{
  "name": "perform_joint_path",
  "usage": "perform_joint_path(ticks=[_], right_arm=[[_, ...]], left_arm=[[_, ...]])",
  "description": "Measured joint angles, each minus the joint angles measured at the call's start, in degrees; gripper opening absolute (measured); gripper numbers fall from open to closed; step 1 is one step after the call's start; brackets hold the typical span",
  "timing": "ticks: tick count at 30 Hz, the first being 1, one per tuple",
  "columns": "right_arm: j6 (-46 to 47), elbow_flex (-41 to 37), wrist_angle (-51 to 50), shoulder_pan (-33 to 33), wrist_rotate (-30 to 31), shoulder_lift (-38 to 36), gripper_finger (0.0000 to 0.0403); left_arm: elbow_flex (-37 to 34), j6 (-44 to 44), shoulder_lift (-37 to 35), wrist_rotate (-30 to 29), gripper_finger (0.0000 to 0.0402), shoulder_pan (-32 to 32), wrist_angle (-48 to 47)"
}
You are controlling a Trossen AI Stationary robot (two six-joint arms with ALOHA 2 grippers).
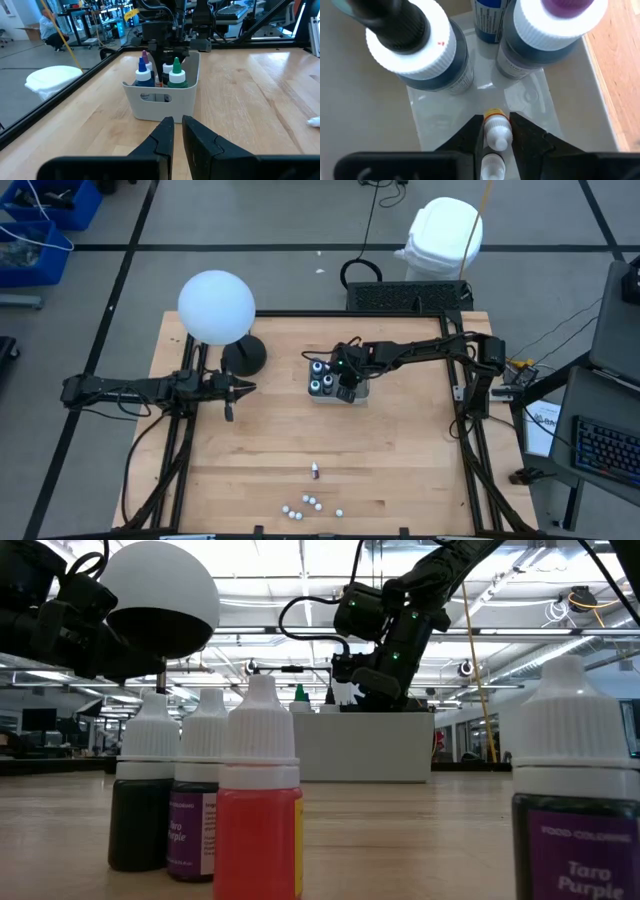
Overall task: Pick & Place food coloring
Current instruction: Put the right small orange food coloring bottle into the gray bin, then put the left small blue food coloring bottle into the gray bin
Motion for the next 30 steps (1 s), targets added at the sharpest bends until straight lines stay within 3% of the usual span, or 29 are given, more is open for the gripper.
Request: perform_joint_path(ticks=[19, 30], right_arm=[[0.1, 0.0, 0.0, 0.1, 0.1, -0.1, 0.0124], [0.3, 0.0, -1.8, 0.1, 0.4, -6.2, 0.0128]], left_arm=[[0.0, 0.0, 0.0, 0.0, 0.0047, 0.0, 0.0], [0.0, 0.0, 0.0, 0.0, 0.0047, 0.0, 0.0]])
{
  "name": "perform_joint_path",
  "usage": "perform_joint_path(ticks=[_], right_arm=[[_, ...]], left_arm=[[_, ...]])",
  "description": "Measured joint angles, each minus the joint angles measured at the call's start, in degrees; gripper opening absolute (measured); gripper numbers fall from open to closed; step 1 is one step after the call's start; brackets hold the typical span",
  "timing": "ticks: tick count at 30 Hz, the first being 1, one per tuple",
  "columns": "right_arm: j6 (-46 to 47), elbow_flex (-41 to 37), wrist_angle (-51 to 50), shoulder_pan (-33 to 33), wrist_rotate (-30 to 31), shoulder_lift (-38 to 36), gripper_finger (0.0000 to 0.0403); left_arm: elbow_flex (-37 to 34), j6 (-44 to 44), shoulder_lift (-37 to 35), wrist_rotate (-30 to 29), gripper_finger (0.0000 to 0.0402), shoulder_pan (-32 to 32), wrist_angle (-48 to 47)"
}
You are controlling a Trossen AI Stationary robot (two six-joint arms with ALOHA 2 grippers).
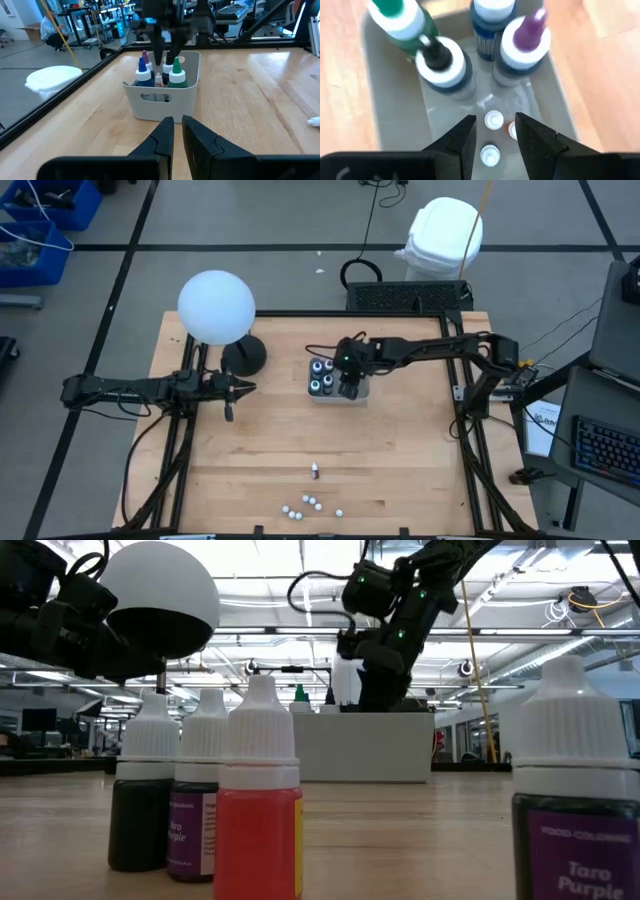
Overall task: Pick & Place food coloring
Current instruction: Put the left small blue food coloring bottle into the gray bin
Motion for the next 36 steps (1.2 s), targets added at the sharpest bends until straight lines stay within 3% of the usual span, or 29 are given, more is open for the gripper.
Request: perform_joint_path(ticks=[7, 12, 18, 27, 36], right_arm=[[-2.1, 0.0, -3.2, 1.5, -0.1, -8.9, 0.0121], [-3.9, -2.4, -1.5, 4.6, -0.3, -17.4, 0.0079], [-5.2, -15.5, 9.3, 6.1, -3.4, -32.6, 0.0006], [0.1, -36.6, 19.8, 5.9, -2.0, -58.7, 0.0002], [1.6, -52.8, 34.2, 5.9, -6.0, -72.9, 0.0001]], left_arm=[[0.0, 0.0, 0.0, 0.0, 0.0047, 0.0, 0.0], [0.0, -0.3, 0.0, 0.0, 0.0047, 0.0, -0.5], [0.0, -1.5, 0.0, 0.1, 0.0047, 0.0, -1.4], [0.0, -1.6, 0.0, 0.0, 0.0047, 0.0, -1.1], [0.0, -1.3, 0.0, -1.9, 0.0047, 0.0, -0.9]])
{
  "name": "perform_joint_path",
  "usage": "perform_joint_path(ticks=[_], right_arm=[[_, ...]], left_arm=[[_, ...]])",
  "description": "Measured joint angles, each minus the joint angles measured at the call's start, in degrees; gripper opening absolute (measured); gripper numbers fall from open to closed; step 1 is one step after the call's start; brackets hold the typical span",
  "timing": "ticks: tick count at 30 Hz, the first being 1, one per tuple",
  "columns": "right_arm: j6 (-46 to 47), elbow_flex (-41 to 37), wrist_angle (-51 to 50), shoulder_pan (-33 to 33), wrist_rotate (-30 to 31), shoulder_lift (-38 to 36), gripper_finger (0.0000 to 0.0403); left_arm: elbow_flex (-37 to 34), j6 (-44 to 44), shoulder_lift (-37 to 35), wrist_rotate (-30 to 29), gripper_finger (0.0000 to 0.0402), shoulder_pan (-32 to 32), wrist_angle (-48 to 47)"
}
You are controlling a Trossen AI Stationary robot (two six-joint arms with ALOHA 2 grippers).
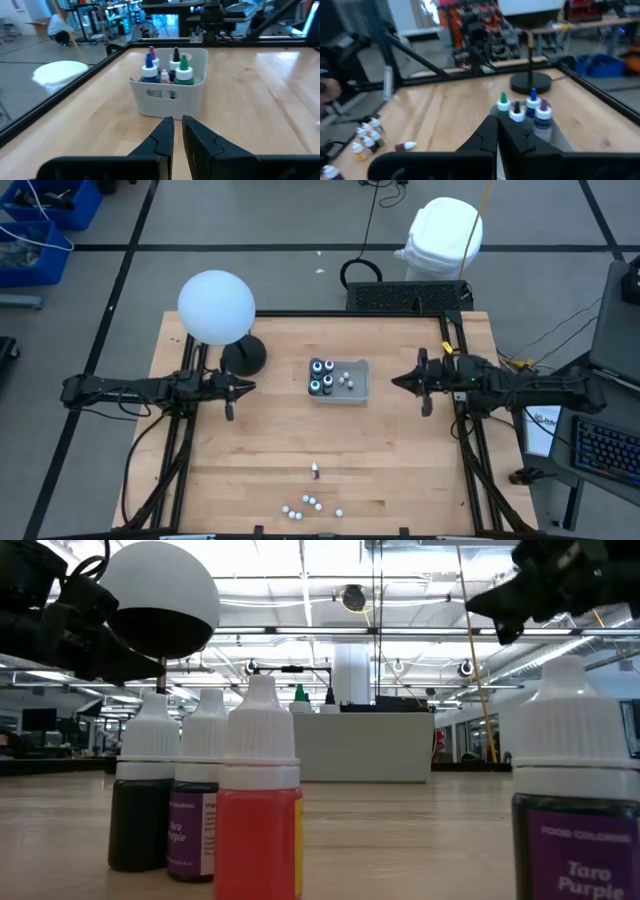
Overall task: Pick & Place food coloring
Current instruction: Put the left small blue food coloring bottle into the gray bin
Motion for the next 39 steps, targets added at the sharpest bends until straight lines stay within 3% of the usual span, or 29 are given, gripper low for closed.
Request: perform_joint_path(ticks=[4, 9, 23, 34, 39], right_arm=[[-0.2, -6.6, 7.8, 0.0, -0.8, -2.0, 0.0001], [-1.0, -10.3, 10.6, -1.0, -2.0, -3.4, 0.0001], [-4.7, -14.9, 18.8, -3.9, -3.2, -6.8, 0.0], [-3.5, -15.8, 18.1, -4.1, -4.5, -6.6, 0.0], [-4.8, -16.2, 18.0, -4.0, -4.7, -6.6, 0.0]], left_arm=[[0.0, 0.0, 0.0, -2.0, 0.0047, 0.0, 0.1], [0.0, -0.2, 0.0, -2.0, 0.0047, 0.0, 0.1], [-0.1, -0.1, 0.0, -3.0, 0.0047, 0.0, 3.1], [-0.1, -0.7, 0.0, -3.0, 0.0047, 0.0, 3.3], [-0.1, -1.9, 0.2, 0.7, 0.0047, -0.7, 2.0]])
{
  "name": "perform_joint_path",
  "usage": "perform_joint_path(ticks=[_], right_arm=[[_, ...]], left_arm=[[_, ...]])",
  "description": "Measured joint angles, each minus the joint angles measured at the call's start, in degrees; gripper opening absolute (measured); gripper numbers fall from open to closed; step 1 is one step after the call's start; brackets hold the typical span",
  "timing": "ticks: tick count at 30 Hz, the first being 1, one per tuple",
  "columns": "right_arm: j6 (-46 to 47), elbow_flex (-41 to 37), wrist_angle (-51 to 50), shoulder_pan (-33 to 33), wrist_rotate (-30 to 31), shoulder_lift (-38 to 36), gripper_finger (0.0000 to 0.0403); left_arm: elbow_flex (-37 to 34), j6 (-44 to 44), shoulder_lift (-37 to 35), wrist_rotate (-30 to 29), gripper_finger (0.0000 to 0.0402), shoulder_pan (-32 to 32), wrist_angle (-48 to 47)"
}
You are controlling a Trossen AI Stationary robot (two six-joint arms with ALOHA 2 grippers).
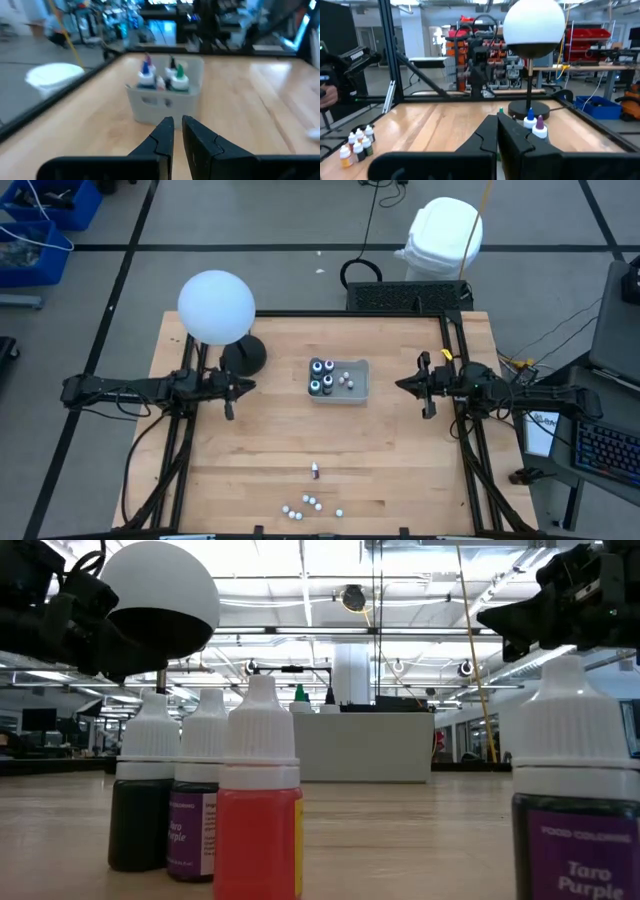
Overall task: Pick & Place food coloring
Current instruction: Put the left small blue food coloring bottle into the gray bin
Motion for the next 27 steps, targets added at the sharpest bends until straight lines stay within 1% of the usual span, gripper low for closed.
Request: perform_joint_path(ticks=[3, 7, 10, 14, 20, 24, 27], right_arm=[[-0.1, 0.0, 1.0, 0.0, 0.0, 0.0, 0.0], [-0.1, 0.0, 3.0, 0.0, 0.1, 0.0, 0.0], [-0.5, 0.0, 3.7, 0.0, 0.1, 0.0, 0.0], [-1.8, 0.0, 4.9, 0.0, 0.1, 0.0, 0.0], [-3.8, -0.1, 7.0, 0.0, 0.1, 0.0, 0.0], [-4.5, -0.1, 7.0, 0.0, 0.1, 0.0, 0.0], [-4.5, -0.1, 7.0, 0.0, 0.1, 0.0, 0.0]], left_arm=[[0.0, -1.3, 3.0, -0.8, 0.0047, -3.4, -1.5], [1.5, -5.5, 10.0, -2.1, 0.0046, -10.9, 1.9], [5.7, -7.3, 16.8, -6.9, 0.0046, -18.0, 2.2], [12.9, -7.8, 27.5, -15.0, 0.0043, -27.1, 1.6], [24.8, -9.3, 44.8, -22.1, 0.0007, -36.5, 1.7], [32.3, -12.9, 56.8, -23.2, 0.001, -40.8, 1.3], [39.5, -16.7, 65.4, -21.2, 0.0006, -42.9, -1.2]])
